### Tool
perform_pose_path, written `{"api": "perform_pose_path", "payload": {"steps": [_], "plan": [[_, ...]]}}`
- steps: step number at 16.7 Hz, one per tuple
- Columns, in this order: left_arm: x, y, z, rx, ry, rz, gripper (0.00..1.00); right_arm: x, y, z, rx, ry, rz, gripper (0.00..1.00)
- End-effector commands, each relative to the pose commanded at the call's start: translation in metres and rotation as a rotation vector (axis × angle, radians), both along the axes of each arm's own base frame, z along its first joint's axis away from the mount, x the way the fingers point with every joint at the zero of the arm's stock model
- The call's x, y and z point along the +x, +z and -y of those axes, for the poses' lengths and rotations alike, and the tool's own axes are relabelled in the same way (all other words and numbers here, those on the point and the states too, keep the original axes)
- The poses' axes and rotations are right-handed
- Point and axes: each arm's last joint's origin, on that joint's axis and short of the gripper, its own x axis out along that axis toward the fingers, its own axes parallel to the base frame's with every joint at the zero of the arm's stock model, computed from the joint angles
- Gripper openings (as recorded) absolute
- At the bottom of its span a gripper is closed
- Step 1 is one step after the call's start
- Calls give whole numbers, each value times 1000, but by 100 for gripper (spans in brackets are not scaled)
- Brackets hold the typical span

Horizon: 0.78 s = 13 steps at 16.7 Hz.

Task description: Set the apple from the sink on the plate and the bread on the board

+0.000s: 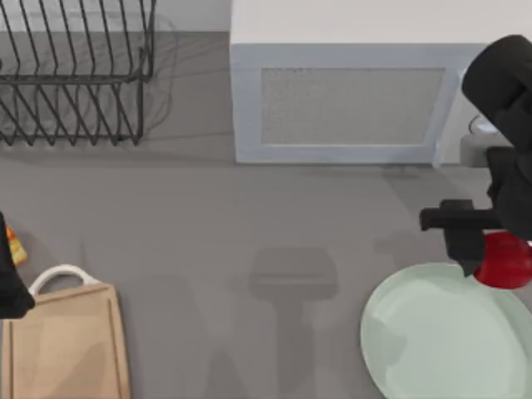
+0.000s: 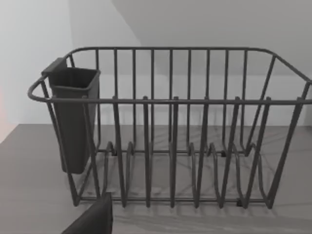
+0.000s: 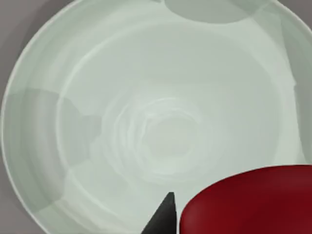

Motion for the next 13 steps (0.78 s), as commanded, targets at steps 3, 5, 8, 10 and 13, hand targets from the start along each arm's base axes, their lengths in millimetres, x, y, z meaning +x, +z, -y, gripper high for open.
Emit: {"api": "perform_pose_path", "payload": {"steps": [3, 5, 8, 10, 13], "plan": [[0, 0, 0, 0, 0, 0, 100, -22, 2, -16, 5, 22, 7, 0], [0, 0, 0, 0, 0, 0, 100, -29, 3, -21, 7, 30, 9, 0], [0, 0, 0, 0, 0, 0, 100, -30, 3, -22, 8, 31, 9, 0], [0, 0, 0, 0, 0, 0, 100, -30, 3, -22, 8, 31, 9, 0], [0, 0, 0, 0, 0, 0, 100, -30, 3, -22, 8, 31, 9, 23]]}}
